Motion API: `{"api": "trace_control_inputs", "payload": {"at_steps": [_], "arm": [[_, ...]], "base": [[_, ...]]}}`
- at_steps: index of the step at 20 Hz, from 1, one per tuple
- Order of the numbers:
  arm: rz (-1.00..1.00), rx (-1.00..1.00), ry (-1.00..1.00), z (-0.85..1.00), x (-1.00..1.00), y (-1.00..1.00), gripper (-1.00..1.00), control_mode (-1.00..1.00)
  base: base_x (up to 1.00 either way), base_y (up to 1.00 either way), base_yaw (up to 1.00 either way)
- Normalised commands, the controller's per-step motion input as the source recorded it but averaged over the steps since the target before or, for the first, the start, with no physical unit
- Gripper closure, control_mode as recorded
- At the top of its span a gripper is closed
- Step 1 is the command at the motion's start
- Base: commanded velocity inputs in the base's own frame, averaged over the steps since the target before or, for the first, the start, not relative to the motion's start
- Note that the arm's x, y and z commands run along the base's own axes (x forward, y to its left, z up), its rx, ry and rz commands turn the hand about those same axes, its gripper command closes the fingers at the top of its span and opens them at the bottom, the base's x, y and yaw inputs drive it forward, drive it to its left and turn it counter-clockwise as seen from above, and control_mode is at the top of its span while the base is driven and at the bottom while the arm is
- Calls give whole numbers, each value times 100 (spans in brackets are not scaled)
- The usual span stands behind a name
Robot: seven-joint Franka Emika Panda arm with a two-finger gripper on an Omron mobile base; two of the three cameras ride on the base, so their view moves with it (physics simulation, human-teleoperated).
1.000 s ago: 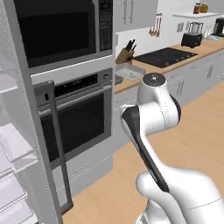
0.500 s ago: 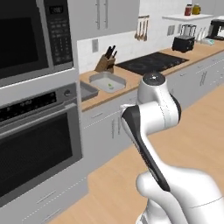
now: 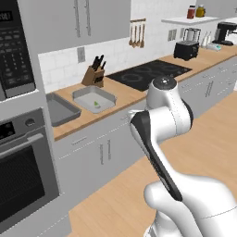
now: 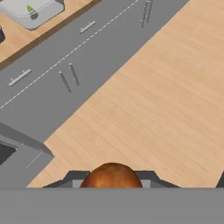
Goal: Place one lemon wedge and one chicken drumstick in each tupperware on the nearby counter, to pack two identical lunches.
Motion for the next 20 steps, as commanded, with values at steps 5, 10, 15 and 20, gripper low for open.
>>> {"api": "trace_control_inputs", "payload": {"at_steps": [5,10,15,20], "arm": [[0,0,0,0,0,0,100,100],[0,0,0,0,0,0,100,100],[0,0,0,0,0,0,100,100],[0,0,0,0,0,0,100,100]], "base": [[100,-41,13],[100,-10,17],[100,-73,17],[100,-27,32]]}}
